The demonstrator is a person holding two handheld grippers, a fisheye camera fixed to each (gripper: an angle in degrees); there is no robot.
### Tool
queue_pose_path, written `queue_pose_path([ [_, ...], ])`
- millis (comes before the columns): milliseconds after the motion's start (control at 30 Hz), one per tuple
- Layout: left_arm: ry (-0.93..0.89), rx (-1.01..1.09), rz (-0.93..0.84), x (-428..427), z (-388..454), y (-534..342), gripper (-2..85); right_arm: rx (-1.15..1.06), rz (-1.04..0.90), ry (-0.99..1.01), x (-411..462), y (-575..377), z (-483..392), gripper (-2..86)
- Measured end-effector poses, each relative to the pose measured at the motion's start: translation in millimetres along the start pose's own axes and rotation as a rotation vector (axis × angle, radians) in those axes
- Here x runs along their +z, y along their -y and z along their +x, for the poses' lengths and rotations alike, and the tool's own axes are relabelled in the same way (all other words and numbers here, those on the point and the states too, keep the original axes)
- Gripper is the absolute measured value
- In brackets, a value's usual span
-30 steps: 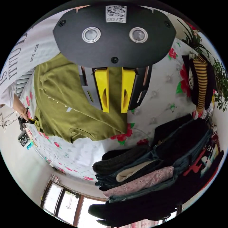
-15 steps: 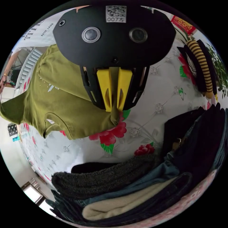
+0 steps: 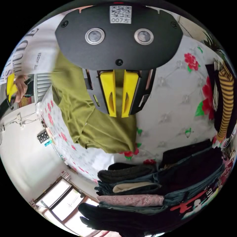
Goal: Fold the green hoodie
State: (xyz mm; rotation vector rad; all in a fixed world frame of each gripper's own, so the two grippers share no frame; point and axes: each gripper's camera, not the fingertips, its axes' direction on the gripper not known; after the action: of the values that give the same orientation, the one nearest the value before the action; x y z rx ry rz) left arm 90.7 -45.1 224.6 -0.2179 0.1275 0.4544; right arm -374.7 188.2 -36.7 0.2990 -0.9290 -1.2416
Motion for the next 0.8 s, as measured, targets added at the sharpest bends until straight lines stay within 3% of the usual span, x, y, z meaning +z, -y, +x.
queue_pose_path([
  [100, 0.012, -0.043, -0.067, -7.4, -17.3, -55.4, 4.2, 0.181, -0.047, -0.061, 18.7, -36.0, 23.8, 3.6],
  [367, 0.025, -0.108, -0.122, -6.4, -21.5, -100.2, 5.7, 0.638, 0.002, -0.572, -38.7, -102.2, 139.1, 6.9],
  [600, 0.124, -0.041, -0.309, 42.0, 6.8, -74.5, 5.1, 0.775, -0.095, -0.645, -25.2, -88.3, 241.7, 7.6],
  [800, 0.171, 0.104, -0.334, 45.9, 52.5, -45.1, -0.7, 0.762, -0.172, -0.67, -35.2, -93.4, 288.8, 1.2],
])
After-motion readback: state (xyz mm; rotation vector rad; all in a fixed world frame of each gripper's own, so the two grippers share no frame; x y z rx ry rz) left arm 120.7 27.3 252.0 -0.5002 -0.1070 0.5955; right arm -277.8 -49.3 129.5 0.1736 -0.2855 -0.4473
